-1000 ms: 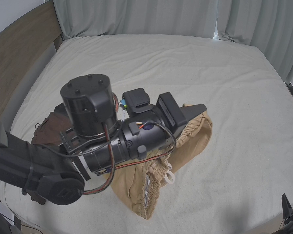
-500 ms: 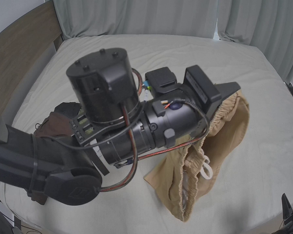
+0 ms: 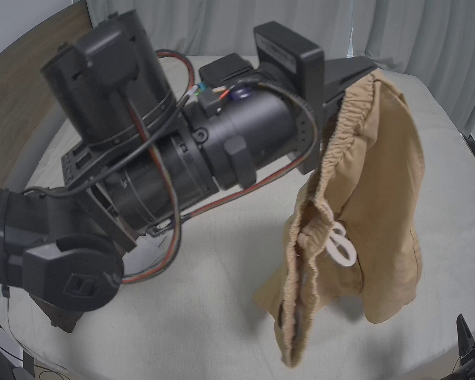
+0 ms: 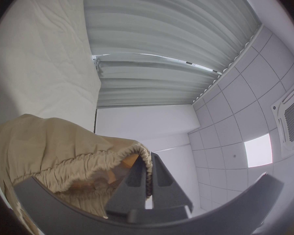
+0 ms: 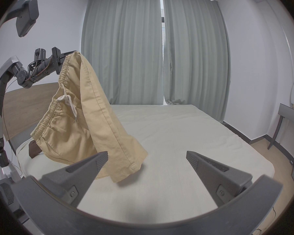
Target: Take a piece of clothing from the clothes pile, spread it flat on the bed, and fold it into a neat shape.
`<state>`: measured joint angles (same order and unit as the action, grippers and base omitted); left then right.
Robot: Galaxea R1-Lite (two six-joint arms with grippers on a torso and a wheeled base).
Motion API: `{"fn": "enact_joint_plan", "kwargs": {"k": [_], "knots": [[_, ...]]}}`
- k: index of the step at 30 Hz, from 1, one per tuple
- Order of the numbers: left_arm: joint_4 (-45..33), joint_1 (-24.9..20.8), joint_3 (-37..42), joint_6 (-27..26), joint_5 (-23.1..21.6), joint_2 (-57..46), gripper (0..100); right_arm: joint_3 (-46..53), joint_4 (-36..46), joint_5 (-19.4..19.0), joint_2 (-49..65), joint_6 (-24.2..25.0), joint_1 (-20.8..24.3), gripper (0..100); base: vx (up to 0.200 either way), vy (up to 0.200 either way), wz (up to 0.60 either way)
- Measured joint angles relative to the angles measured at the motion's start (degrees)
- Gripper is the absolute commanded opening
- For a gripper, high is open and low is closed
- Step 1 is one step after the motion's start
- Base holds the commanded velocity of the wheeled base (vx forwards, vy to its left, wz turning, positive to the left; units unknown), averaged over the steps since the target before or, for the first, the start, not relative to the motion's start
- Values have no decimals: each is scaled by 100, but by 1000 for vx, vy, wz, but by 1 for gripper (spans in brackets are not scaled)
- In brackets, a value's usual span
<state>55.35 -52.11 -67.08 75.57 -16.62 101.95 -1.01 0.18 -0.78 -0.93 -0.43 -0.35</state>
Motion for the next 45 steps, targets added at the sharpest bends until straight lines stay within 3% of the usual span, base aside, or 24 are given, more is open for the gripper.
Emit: {"fn": "enact_joint_plan", "kwargs": {"k": [7,17,22,39,45], "knots": [[339,361,1069,-195,-32,-208,0,0,0,0,0,0,0,100,0,0,0],[2531,763,2395,-619,-24,202,0,0,0,0,0,2,0,100,0,0,0],[3183,873,3004,-808,1,516,0,0,0,0,0,2,0,100,0,0,0],[3326,1596,3771,-1431,343,762,0,0,0,2,0,0,0,100,0,0,0],[3328,1899,4077,-1512,258,775,0,0,0,0,0,0,0,100,0,0,0]]}}
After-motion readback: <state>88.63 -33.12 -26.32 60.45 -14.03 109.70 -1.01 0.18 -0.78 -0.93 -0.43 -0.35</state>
